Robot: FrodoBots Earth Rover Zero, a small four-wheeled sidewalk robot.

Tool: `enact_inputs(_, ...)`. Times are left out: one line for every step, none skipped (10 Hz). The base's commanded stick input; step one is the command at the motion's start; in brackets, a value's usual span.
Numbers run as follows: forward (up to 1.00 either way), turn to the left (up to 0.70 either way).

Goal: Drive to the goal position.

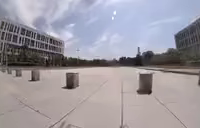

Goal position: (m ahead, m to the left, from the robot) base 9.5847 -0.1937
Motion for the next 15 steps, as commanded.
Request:
enact_inputs(0.70,0.00)
enact_inputs(0.70,0.00)
enact_inputs(0.70,0.00)
enact_inputs(0.70,0.00)
enact_inputs(0.70,0.00)
enact_inputs(0.70,0.00)
enact_inputs(0.70,0.00)
enact_inputs(0.70,0.00)
enact_inputs(0.70,0.00)
enact_inputs(0.70,0.00)
enact_inputs(0.70,-0.15)
enact_inputs(0.70,-0.27)
enact_inputs(0.70,-0.35)
enact_inputs(0.70,-0.35)
enact_inputs(0.70,-0.35)
